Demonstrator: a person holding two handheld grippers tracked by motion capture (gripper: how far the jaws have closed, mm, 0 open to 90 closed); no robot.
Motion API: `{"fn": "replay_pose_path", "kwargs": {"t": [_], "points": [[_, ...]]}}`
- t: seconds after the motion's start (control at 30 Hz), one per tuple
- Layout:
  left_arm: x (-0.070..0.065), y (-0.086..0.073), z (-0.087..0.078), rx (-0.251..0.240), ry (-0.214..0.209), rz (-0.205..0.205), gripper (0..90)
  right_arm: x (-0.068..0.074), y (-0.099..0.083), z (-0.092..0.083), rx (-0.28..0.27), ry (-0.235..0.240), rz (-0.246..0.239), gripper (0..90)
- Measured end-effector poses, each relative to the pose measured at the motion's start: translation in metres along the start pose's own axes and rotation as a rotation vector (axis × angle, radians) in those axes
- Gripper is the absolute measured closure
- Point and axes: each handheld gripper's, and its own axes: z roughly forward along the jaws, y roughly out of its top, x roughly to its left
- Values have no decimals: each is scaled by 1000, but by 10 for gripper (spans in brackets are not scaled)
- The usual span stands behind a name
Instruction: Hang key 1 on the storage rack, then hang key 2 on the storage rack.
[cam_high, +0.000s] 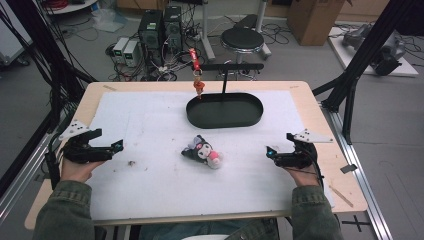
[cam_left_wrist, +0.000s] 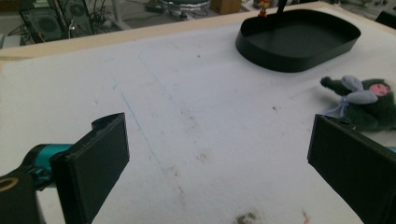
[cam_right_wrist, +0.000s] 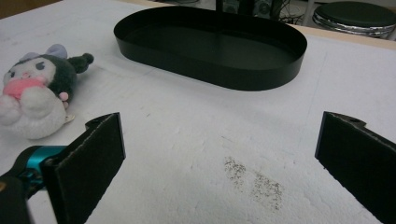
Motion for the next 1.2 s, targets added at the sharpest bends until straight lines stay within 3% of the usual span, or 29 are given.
{"fn": "replay_pose_path", "kwargs": {"t": [0.2,0.67,0.9,1.2], "points": [[-4,-9,-3,-16,1,-7,59,1,0,1,12,6,1,5],[-12,-33,-14,12,-15,1,59,2,-1,4,51,25,15,5],[-13,-36,-17,-1,-27,16,59,12,9,10,86,101,47,5],[-12,-39,-17,12,-48,9,59,23,20,11,113,107,9,5]]}}
